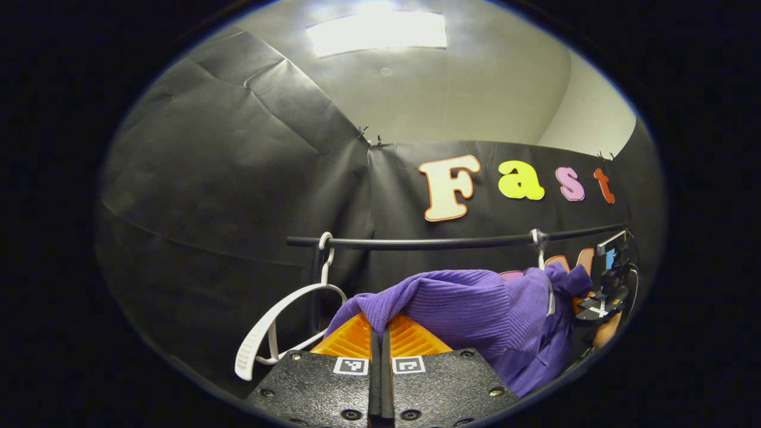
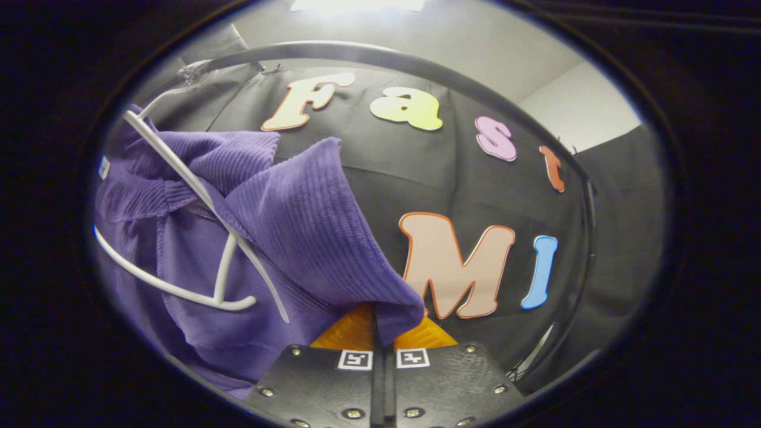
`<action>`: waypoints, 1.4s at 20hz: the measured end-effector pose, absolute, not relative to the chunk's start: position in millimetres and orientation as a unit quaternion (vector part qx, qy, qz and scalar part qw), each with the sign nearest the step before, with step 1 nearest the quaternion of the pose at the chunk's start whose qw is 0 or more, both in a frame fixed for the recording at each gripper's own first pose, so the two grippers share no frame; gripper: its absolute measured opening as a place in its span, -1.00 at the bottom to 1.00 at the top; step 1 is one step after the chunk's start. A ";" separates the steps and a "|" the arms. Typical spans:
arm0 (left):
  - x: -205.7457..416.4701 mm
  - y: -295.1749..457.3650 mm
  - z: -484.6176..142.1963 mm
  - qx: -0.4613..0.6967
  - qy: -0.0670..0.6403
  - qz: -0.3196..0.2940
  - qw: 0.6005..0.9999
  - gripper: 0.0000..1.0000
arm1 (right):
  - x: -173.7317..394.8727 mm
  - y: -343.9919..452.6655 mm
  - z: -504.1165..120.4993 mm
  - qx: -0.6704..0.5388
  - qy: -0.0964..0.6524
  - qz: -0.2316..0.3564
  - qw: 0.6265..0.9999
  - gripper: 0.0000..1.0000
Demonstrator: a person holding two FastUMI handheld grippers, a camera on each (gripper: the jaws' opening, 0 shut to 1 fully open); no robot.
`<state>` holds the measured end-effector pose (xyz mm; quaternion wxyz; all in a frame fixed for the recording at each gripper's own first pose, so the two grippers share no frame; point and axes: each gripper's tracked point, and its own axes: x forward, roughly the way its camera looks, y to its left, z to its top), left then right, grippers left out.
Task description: Grasp the clothes on the hanger with both hands and then place them into the laundry hamper below.
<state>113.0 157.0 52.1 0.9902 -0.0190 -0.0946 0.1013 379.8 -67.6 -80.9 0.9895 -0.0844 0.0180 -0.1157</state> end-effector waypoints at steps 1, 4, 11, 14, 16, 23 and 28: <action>119.1 161.3 46.5 -0.020 -0.090 0.107 0.990 -0.98 | 384.1 -67.9 -80.3 -0.076 0.019 -0.112 0.991 -0.99; 137.2 175.7 28.0 -0.017 -0.067 0.128 0.989 -1.00 | 398.2 -71.1 -84.5 -0.043 0.028 -0.107 0.993 -0.99; 164.5 170.5 -29.1 -0.023 -0.015 0.118 0.993 -1.00 | 415.9 -62.1 -131.9 -0.011 0.070 -0.088 0.994 -0.99; 167.6 156.2 -55.2 -0.013 0.001 0.106 0.994 -0.99 | 421.6 -45.8 -159.6 0.000 0.093 -0.069 0.993 -0.99; 174.1 150.5 -77.4 -0.010 0.018 0.104 0.994 -0.99 | 421.5 -38.4 -177.5 -0.001 0.104 -0.061 0.993 -0.99; 176.9 134.1 -110.5 0.009 0.010 0.094 0.996 -1.00 | 393.4 -22.1 -191.0 0.020 0.081 -0.052 0.995 -0.99; 180.2 117.5 -158.1 0.011 0.054 0.083 0.995 -0.99 | 390.7 -24.2 -237.0 0.004 0.141 -0.054 0.988 -0.99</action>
